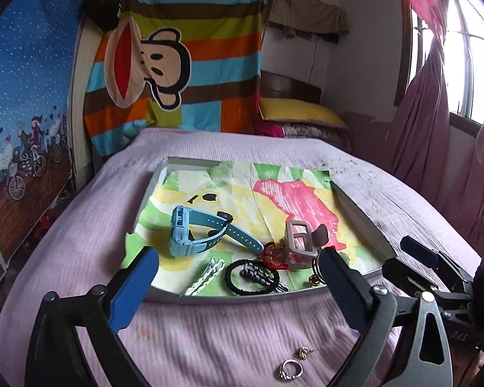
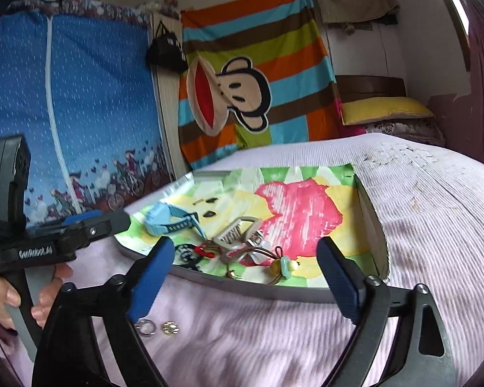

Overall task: Organize jewelry
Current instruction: 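Move both tools toward the silver ring and gold earring on the bedspread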

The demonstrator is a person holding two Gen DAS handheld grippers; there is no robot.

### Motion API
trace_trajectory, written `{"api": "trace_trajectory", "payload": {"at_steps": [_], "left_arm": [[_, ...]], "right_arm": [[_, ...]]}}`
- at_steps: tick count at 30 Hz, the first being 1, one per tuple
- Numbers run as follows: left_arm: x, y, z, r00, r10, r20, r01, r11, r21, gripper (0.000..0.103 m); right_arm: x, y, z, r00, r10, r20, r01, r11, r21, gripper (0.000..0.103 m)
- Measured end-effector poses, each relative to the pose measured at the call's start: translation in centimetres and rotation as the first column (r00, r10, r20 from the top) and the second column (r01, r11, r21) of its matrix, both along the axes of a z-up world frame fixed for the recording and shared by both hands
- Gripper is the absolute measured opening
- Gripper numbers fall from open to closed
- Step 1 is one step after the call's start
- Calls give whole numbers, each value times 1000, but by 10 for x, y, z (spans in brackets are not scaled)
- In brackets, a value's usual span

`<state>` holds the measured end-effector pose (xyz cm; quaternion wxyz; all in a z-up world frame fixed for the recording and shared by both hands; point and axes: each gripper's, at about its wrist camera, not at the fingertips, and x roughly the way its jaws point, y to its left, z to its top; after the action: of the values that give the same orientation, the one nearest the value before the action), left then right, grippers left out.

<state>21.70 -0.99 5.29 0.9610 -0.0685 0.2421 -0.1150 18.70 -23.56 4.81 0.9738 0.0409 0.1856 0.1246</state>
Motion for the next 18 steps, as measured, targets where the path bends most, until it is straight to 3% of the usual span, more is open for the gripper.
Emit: {"api": "trace_trajectory", "payload": {"at_steps": [5, 11, 18], "left_arm": [[-32, 7, 1, 997, 27, 71, -27, 1000, 2, 103], [-62, 13, 1, 989, 52, 137, -55, 998, 18, 103], [-86, 17, -9, 985, 56, 165, -63, 997, 39, 103]], "right_arm": [[-27, -2, 1, 998, -12, 62, 9, 999, 49, 102], [-56, 1, 2, 991, -35, 132, 27, 997, 69, 102], [-84, 7, 0, 983, -30, 182, 25, 999, 30, 102]]}}
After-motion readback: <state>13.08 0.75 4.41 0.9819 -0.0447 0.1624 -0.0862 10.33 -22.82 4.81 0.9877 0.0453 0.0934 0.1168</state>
